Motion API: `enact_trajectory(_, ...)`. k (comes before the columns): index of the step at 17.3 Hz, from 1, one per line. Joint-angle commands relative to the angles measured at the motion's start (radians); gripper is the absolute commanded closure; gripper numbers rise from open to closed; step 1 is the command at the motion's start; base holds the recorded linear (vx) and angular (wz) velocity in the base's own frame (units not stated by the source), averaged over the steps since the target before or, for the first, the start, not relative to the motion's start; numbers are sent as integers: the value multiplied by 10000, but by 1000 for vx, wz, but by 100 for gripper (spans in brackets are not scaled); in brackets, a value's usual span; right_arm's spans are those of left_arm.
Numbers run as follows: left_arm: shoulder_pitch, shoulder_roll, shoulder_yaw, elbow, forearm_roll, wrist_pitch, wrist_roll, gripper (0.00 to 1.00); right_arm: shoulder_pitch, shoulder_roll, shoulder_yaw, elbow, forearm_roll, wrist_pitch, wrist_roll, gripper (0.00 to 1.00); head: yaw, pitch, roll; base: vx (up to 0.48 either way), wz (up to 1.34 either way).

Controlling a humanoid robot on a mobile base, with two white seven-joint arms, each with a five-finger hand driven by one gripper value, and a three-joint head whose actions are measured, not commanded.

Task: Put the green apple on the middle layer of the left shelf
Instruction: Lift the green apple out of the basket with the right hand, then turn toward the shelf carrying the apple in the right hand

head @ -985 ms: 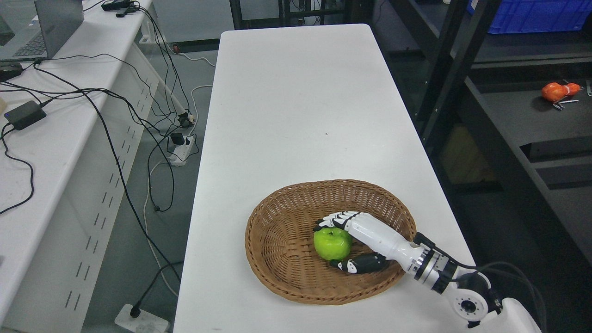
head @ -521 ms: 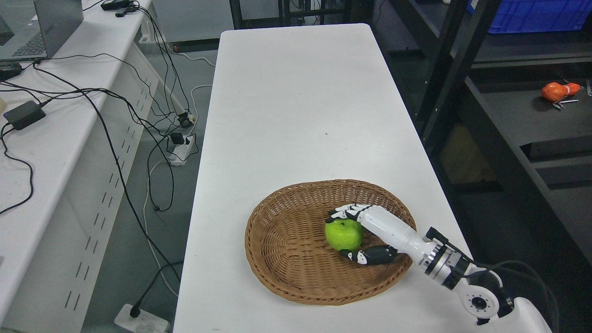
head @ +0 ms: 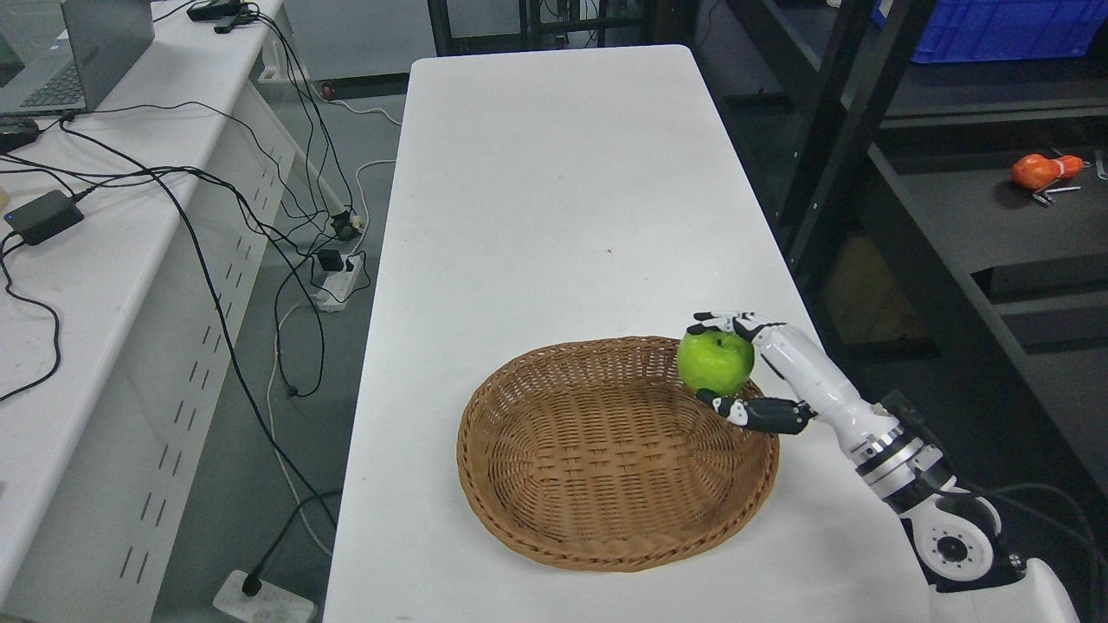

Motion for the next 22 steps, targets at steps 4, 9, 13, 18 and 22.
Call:
enact_trajectory(4,1,175,0,-3,0,-10,-5,0,746,1780,-2637,-420,-83,1662,-1577,100,0,0,0,-32,0)
enact_trajectory(9,1,175,0,-3,0,-10,-5,0,1545,1946,-2761,-726,-114,1631,-2005,100,0,0,0,-150,14)
enact_trajectory(13,1,175,0,-3,0,5,-5,0,1591,1946,-2685,-726,-144,1647,-2022,100,0,0,0,-242,35)
enact_trajectory(18,1,175,0,-3,0,5,-5,0,1790,1946,-2654,-726,-160,1647,-2037,100,0,0,0,-295,-305)
enact_trajectory(22,1,175,0,-3,0,5,-5,0,2602,1946,-1690,-726,-558,1295,-2037,100,0,0,0,-343,-99)
